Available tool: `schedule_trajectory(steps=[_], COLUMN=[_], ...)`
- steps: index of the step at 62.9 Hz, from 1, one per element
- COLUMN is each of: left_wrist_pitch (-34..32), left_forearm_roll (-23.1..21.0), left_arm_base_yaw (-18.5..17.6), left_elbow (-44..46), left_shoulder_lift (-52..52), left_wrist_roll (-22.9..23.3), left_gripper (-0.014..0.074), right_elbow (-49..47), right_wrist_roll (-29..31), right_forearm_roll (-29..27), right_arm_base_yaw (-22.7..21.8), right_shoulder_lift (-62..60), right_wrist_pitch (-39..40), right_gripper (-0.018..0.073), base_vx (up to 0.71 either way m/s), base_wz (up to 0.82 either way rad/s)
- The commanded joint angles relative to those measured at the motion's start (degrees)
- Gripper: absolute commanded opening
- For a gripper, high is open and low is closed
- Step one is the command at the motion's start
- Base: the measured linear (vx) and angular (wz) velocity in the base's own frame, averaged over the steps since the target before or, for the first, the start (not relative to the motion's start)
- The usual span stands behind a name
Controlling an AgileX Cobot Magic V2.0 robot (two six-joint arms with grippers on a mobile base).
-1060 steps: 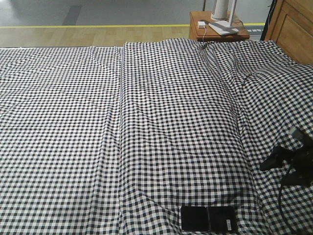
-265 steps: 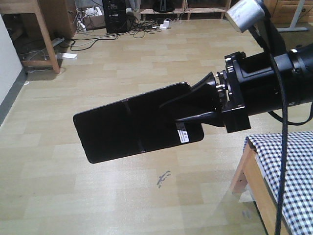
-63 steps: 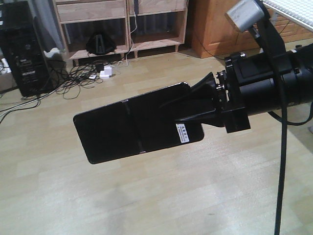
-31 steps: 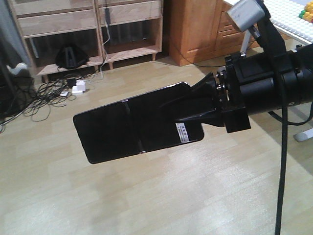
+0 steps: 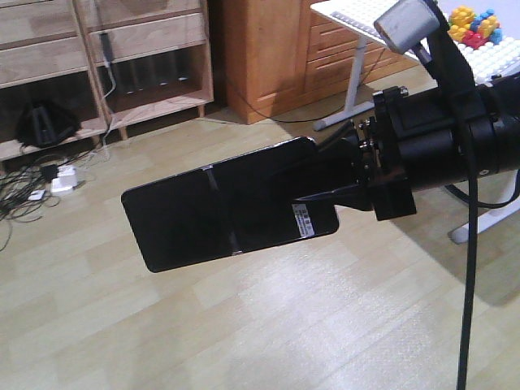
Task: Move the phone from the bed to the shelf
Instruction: 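Drive the base across the room toward the wooden shelf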
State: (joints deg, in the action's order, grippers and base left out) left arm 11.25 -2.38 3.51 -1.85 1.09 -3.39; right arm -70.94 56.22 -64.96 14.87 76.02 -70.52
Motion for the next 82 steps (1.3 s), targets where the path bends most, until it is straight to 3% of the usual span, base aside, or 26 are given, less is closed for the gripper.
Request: schedule_trajectory(steps=[1,82], left_wrist_pitch=[-3.99,-3.99], left_forearm_roll=[-0.53,-0.53], left_arm_base_yaw=[0.02,0.02], left_elbow=[-0.41,-0.41], left_shoulder_lift=[0.48,0.48], left_wrist_roll=[0.0,0.0], left_gripper=[0.0001,0.0001], right_elbow=[-1.52,-1.52], right_wrist_roll=[0.23,0.23], right_forearm_roll=[-5.2,-5.2], right_arm_base_yaw=[0.1,0.1], right_shoulder_lift=[-1.76,-1.76], right_wrist_pitch=[-3.17,-3.17], right_gripper=[-0.0002,-0.0002], base_vx=[0.34,0.38], base_wz=[-0.27,-0.09])
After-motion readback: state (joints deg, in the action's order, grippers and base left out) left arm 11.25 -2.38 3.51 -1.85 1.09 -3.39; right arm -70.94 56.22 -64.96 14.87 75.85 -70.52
